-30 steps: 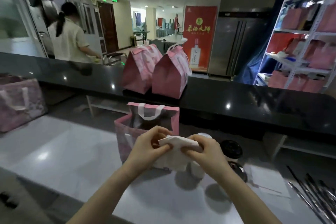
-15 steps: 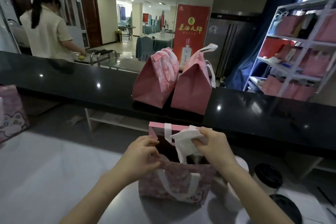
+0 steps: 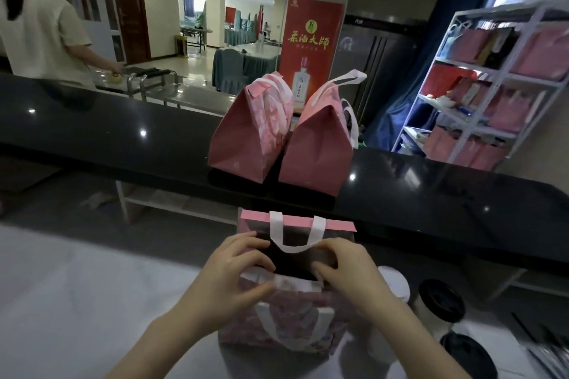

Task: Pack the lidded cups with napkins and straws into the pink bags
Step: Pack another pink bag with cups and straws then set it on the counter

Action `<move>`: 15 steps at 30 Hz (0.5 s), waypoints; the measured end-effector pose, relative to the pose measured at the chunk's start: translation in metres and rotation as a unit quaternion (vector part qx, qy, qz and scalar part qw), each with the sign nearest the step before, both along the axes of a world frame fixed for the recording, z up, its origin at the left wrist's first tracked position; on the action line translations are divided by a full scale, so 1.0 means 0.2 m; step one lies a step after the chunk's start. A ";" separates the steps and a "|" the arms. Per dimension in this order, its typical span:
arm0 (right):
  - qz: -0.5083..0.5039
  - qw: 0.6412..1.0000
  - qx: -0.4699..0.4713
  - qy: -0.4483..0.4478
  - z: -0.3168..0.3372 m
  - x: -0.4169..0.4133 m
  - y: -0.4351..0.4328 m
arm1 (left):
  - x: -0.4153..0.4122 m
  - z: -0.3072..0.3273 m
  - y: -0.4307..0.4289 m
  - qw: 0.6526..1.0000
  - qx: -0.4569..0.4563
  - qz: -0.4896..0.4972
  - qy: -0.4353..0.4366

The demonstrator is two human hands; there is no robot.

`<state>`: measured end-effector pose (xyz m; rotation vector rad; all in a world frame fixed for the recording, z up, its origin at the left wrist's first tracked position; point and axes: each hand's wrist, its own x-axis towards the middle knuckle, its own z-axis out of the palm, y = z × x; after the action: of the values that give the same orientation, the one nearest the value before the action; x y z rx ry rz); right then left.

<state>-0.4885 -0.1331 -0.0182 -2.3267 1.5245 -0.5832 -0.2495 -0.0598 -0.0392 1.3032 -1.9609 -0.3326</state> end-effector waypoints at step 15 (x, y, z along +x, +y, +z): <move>-0.193 0.980 -0.053 0.009 -0.14 -1.55 0.18 | -1.57 0.02 -0.27 0.979 0.009 -0.202 -0.018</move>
<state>-0.7983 -0.0968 -0.0464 -2.1214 2.0180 -0.7523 -0.5625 -0.1147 -0.0349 0.9180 -2.2540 -0.5268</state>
